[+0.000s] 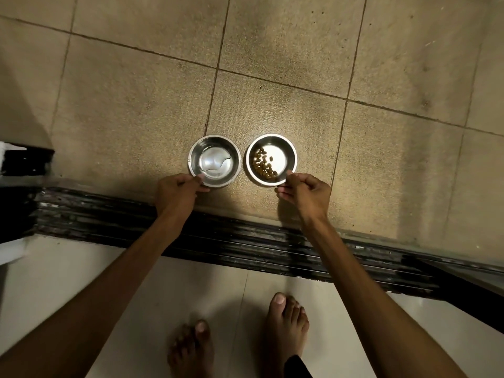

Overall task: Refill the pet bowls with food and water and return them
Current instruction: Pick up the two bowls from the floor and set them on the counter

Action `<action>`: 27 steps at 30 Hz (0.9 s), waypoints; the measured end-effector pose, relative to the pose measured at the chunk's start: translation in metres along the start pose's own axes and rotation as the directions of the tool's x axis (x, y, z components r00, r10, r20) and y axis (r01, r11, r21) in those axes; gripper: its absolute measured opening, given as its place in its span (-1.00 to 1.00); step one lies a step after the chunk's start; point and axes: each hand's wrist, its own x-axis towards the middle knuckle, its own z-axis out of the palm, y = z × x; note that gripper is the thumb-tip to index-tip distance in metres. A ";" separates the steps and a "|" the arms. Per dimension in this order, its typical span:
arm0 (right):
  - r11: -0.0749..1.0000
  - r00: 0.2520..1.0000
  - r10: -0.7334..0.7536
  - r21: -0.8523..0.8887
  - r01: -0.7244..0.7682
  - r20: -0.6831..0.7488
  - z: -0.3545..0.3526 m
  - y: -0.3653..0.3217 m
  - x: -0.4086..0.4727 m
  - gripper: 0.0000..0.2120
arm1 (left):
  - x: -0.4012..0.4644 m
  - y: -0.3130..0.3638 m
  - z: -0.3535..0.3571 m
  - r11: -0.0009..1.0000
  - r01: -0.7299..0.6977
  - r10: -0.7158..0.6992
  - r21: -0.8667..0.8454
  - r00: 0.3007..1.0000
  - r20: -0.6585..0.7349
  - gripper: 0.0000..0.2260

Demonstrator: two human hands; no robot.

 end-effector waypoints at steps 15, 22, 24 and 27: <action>0.995 0.995 -0.094 -0.035 0.094 0.024 -0.014 -0.011 -0.007 -0.81 | 0.009 0.004 -0.013 0.997 0.013 -0.009 -0.072 0.999 0.054 -0.71; 0.990 0.993 -0.118 -0.070 0.120 0.027 -0.026 -0.031 -0.032 -0.83 | -0.019 0.020 -0.034 0.993 -0.048 0.054 -0.108 0.997 0.056 -0.78; 0.990 0.991 -0.131 -0.052 0.131 0.019 -0.029 -0.040 -0.046 -0.83 | -0.031 0.028 -0.043 0.991 -0.065 0.072 -0.119 0.996 0.058 -0.76; 0.988 0.989 -0.150 -0.040 0.151 0.019 -0.034 -0.055 -0.071 -0.84 | -0.052 0.043 -0.058 0.986 -0.097 0.105 -0.134 0.993 0.051 -0.80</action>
